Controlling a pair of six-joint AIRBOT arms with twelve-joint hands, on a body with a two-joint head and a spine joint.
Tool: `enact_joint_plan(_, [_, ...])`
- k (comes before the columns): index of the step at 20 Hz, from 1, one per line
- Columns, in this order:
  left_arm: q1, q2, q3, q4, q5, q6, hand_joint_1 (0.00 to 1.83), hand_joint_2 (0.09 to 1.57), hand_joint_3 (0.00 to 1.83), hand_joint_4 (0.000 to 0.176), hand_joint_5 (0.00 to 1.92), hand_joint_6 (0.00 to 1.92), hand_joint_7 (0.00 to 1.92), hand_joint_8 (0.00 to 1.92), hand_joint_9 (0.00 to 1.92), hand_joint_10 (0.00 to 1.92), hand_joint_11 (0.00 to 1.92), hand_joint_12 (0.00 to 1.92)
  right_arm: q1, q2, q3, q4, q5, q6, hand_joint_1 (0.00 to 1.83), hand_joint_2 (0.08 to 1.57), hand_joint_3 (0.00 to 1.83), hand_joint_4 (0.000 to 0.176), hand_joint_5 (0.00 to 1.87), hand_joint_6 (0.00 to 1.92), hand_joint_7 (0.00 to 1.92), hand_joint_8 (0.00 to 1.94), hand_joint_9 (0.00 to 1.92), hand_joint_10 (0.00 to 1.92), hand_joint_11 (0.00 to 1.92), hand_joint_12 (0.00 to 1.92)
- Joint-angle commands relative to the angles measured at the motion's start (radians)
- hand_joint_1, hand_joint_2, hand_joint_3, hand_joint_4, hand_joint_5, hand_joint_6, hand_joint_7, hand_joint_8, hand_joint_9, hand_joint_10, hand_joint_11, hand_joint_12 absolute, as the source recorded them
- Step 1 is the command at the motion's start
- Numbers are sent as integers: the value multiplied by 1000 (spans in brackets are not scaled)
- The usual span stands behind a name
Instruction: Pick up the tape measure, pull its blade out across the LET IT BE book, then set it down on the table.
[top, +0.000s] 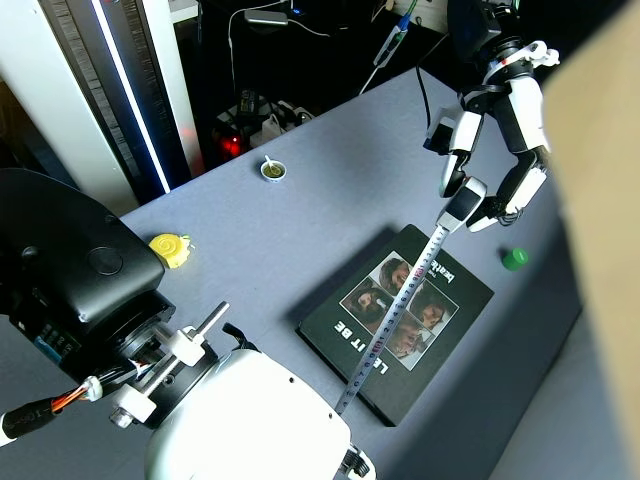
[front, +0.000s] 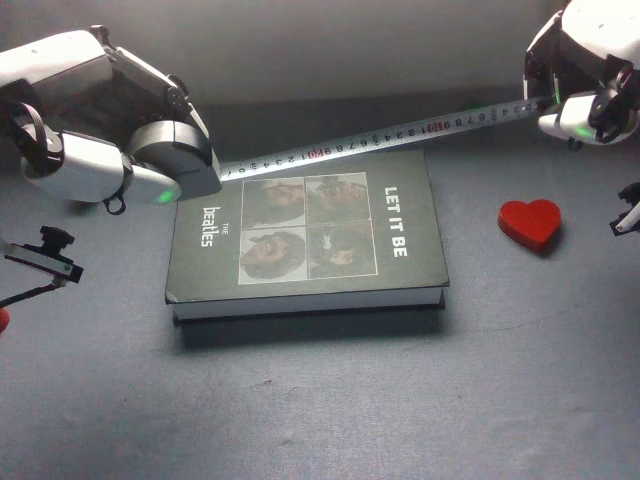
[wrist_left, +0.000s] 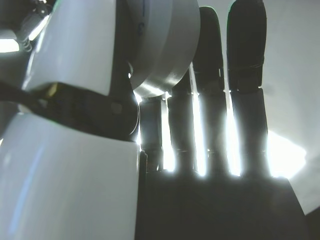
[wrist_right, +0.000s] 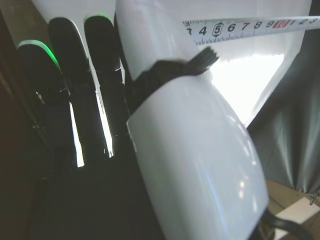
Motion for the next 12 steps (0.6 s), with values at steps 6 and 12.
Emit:
enact_joint_plan(6, [1,9,7,7,-98,3,1387,1076,0,0,1048,695,1059,806,988,1197,918,1065,-1,13,3,-55,103,-11,1148,1237,0,0,691,1354,823,1304,630,831,394,1369])
enact_joint_plan(12, [4,10,8,7,-98,-3,1387,1078,0,0,1036,705,1053,813,993,1194,914,1058,-36,9,-18,-70,102,-8,679,1119,0,0,501,1,520,1,424,58,30,1177])
